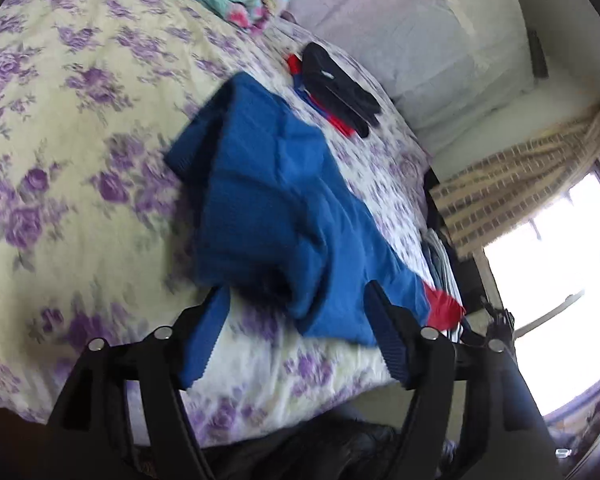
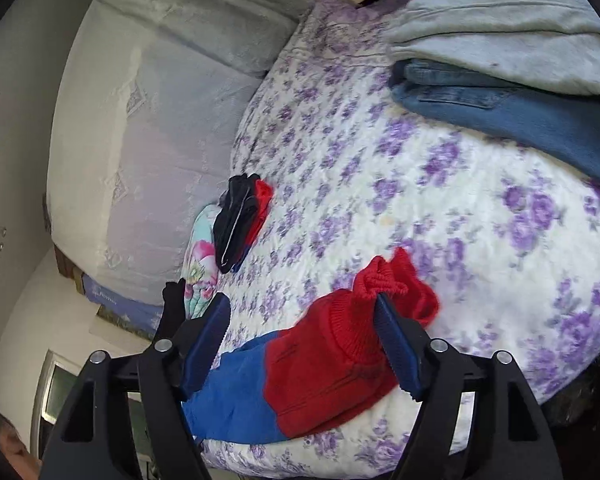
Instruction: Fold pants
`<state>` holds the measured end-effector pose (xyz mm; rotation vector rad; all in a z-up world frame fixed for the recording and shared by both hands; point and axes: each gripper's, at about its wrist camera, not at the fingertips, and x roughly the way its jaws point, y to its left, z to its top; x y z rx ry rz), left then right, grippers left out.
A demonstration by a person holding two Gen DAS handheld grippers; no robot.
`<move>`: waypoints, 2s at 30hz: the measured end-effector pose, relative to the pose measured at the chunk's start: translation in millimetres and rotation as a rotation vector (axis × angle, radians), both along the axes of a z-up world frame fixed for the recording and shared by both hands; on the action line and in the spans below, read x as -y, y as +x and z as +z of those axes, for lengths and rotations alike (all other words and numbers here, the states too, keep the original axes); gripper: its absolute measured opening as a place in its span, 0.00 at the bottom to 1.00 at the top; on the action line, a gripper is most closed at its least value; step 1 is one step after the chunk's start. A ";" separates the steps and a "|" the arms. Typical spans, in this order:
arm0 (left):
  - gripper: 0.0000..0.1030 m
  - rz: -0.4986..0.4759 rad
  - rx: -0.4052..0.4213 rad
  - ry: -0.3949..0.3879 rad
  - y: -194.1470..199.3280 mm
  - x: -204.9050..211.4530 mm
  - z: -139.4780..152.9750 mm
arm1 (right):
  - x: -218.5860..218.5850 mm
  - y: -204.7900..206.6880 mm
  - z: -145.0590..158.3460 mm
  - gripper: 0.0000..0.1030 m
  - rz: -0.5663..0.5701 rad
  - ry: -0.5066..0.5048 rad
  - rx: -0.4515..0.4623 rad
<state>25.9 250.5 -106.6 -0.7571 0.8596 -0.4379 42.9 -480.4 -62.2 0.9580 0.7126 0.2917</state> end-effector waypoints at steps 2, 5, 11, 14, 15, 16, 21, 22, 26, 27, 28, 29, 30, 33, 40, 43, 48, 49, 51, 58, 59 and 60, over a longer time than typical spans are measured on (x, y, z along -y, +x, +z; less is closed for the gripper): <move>0.65 0.020 -0.002 -0.057 11.7 -5.7 -0.5 | -34.7 21.7 7.1 0.73 0.135 0.028 0.034; 0.63 0.044 0.019 -0.099 24.0 -7.8 7.5 | -91.0 59.4 11.1 0.73 0.322 0.080 0.039; 0.36 0.085 -0.062 -0.050 29.7 -16.4 -5.8 | -239.1 155.3 -4.8 0.74 0.730 0.090 -0.043; 0.32 0.102 -0.067 -0.063 25.1 -24.1 -9.2 | -297.6 190.6 -19.4 0.74 0.847 0.070 -0.110; 0.32 0.102 -0.045 -0.025 24.7 -20.9 -1.3 | -313.7 199.0 -23.8 0.74 0.882 0.060 -0.129; 0.31 0.101 -0.025 0.009 24.1 -18.9 4.6 | -329.6 206.6 -27.3 0.74 0.926 0.042 -0.144; 0.31 0.082 0.031 0.110 22.6 -12.5 20.5 | -368.5 225.1 -42.9 0.74 1.044 -0.028 -0.201; 0.31 0.077 0.026 0.104 21.9 -13.7 18.8 | -371.4 226.0 -44.6 0.74 1.052 -0.059 -0.208; 0.32 0.072 0.012 0.079 20.2 -17.8 12.3 | -369.6 234.8 -42.4 0.75 1.061 -0.116 -0.182; 0.32 0.073 0.013 0.072 19.5 -18.5 10.7 | -371.9 236.4 -42.9 0.75 1.082 -0.106 -0.185; 0.32 0.075 0.012 0.066 19.7 -20.7 10.6 | -376.6 236.6 -45.8 0.75 1.108 -0.102 -0.197; 0.32 0.076 0.011 0.061 20.1 -21.1 9.5 | -382.6 234.3 -49.6 0.75 1.152 -0.110 -0.222; 0.32 0.077 0.011 0.058 23.1 -20.7 8.6 | -387.4 232.3 -52.9 0.76 1.188 -0.093 -0.238; 0.32 0.073 0.008 0.059 25.0 -20.6 7.3 | -396.7 226.4 -53.9 0.81 1.237 -0.081 -0.246; 0.32 0.062 0.014 0.098 26.4 -18.8 10.8 | -399.6 243.4 -72.2 0.89 1.118 -0.009 -0.294; 0.32 0.062 0.005 0.087 26.6 -21.9 4.7 | -368.8 246.4 -61.1 0.82 0.997 0.151 -0.168; 0.32 0.064 0.012 0.074 26.5 -22.2 2.1 | -347.4 248.0 -48.8 0.81 0.980 0.167 -0.135; 0.32 0.060 0.016 0.081 26.0 -21.6 3.3 | -355.7 242.7 -48.3 0.81 1.041 0.148 -0.159; 0.32 0.055 0.026 0.086 24.9 -21.4 5.3 | -371.3 229.8 -44.5 0.81 1.065 -0.016 -0.158; 0.32 0.046 0.003 0.068 25.4 -29.5 -8.7 | -356.9 247.7 -69.3 0.30 0.951 -0.175 -0.214; 0.33 0.054 -0.005 0.070 22.8 -30.8 -8.3 | -347.3 250.9 -68.1 0.30 0.897 -0.204 -0.217; 0.34 0.065 -0.004 0.095 17.8 -30.9 -5.1 | -339.4 251.7 -64.4 0.30 0.869 -0.207 -0.203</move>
